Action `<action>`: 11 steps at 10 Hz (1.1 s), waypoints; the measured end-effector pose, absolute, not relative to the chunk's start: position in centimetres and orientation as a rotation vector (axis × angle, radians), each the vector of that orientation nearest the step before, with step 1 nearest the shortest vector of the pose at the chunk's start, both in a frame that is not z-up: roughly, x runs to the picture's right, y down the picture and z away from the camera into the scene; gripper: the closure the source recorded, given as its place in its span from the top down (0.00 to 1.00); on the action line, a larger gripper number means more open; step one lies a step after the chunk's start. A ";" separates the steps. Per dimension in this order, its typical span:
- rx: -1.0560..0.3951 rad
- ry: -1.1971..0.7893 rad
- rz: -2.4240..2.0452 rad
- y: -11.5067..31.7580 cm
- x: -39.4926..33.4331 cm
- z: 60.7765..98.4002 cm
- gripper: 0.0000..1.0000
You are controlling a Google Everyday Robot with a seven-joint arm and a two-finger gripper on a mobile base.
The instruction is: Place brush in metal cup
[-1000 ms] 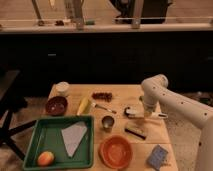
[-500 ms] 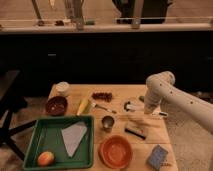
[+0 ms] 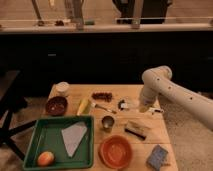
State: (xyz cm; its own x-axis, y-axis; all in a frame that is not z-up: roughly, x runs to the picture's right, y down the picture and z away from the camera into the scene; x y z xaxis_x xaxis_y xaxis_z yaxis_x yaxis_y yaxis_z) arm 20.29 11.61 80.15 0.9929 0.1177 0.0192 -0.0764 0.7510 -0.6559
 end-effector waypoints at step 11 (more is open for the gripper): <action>-0.772 -0.187 0.009 14.1 11.8 72.9 0.00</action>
State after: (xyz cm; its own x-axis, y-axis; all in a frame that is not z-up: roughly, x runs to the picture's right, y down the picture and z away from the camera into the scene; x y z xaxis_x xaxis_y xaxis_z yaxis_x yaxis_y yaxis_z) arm 11.77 14.11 72.88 0.9833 0.0765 0.1648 0.0606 0.7172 -0.6943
